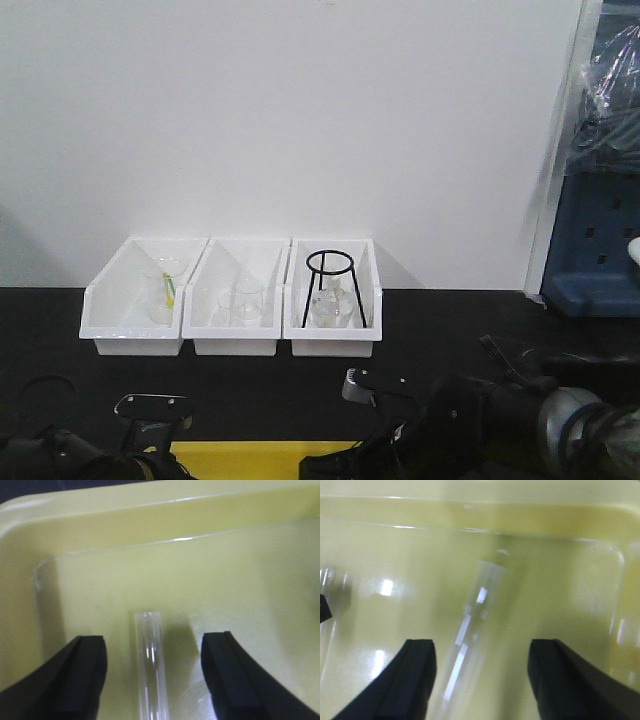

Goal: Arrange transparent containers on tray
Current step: 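Open both grippers and raise them away from the tray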

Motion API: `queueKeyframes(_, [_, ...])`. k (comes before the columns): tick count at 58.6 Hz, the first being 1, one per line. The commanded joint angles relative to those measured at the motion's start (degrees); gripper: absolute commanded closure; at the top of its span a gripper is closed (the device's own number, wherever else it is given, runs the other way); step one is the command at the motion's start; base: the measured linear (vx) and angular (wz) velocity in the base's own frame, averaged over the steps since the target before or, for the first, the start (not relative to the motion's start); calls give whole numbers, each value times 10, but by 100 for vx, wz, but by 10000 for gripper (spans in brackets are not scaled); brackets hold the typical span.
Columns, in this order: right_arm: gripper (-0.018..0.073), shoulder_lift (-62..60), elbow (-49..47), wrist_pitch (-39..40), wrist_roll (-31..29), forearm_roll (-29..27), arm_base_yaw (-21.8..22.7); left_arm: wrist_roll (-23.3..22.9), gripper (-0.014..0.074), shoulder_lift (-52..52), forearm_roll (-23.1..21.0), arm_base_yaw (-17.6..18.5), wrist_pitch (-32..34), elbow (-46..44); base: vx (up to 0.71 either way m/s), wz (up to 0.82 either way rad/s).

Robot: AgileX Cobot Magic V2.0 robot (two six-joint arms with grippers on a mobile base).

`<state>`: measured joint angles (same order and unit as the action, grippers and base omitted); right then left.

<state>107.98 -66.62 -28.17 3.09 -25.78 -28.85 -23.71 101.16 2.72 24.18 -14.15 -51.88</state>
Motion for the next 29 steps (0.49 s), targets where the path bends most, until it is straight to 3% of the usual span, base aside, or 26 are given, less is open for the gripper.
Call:
queueKeyframes(1, [28, -30, -20, 17, -4, -7, 2, -5, 43, -26, -2, 3, 32, -17, 0, 0])
queueKeyframes(15, [29, -92, -19, 48, -5, 44, 3, 14, 61, -81, 29, 3, 14, -18, 0, 0])
queueKeyframes(29, [104, -239, -19, 49, -3, 212, 3, 12, 120, -217, 109, 3, 14, -18, 0, 0])
